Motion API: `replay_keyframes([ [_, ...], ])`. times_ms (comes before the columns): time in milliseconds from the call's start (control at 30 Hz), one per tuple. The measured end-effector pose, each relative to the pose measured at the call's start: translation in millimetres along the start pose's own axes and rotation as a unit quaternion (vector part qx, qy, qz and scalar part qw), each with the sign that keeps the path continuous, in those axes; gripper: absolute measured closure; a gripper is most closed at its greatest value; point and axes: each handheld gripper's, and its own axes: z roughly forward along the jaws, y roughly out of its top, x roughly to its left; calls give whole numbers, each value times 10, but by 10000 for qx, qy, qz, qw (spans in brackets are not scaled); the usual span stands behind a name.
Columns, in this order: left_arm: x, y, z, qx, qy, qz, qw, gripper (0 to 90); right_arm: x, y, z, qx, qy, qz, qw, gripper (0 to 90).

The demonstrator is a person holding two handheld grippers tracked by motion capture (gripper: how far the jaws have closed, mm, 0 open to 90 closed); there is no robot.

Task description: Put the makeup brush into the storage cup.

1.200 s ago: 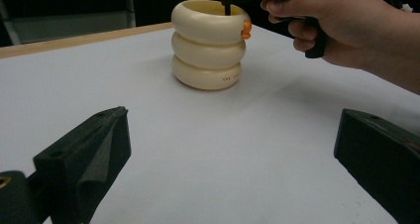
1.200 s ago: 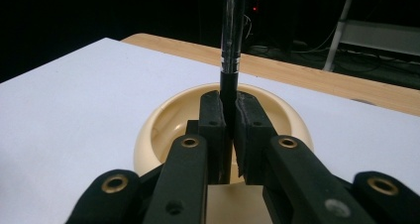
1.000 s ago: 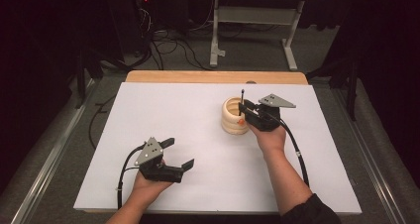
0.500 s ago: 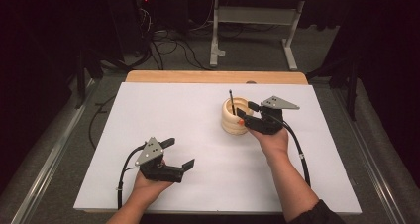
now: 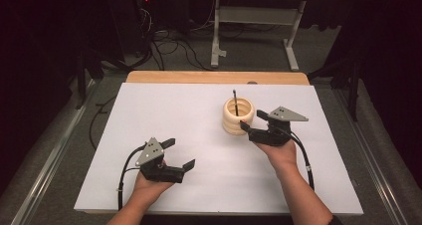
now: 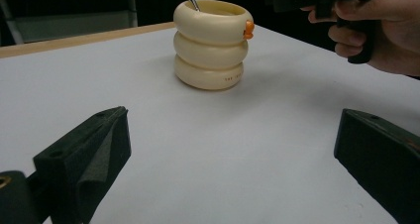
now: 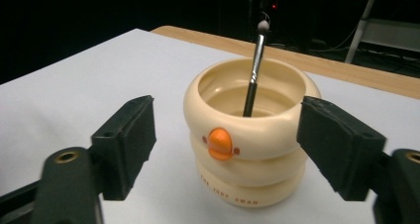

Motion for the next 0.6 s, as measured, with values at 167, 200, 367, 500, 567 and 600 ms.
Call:
replay_keyframes([
  [167, 0, -3, 6, 17, -10, 1, 10000, 19, 22, -79, -88, -33, 6, -14, 10000, 177],
  [200, -1, -5, 8, 23, -19, 2, 10000, 19, 27, -97, -113, -35, 20, -4, 10000, 169],
  [367, -8, -9, 18, 35, -20, 16, 10000, 19, 39, -156, -216, -33, 14, -45, 10000, 112],
  [500, -9, -11, 23, 41, -10, 12, 10000, 19, 52, -211, -319, 38, 16, -16, 10000, 27],
  [567, -9, -12, 23, 40, -4, 8, 10000, 19, 56, -245, -371, 7, -11, -51, 10000, 14],
  [600, -9, -12, 23, 46, -3, 14, 10000, 19, 55, -266, -405, 6, -10, -60, 10000, 14],
])
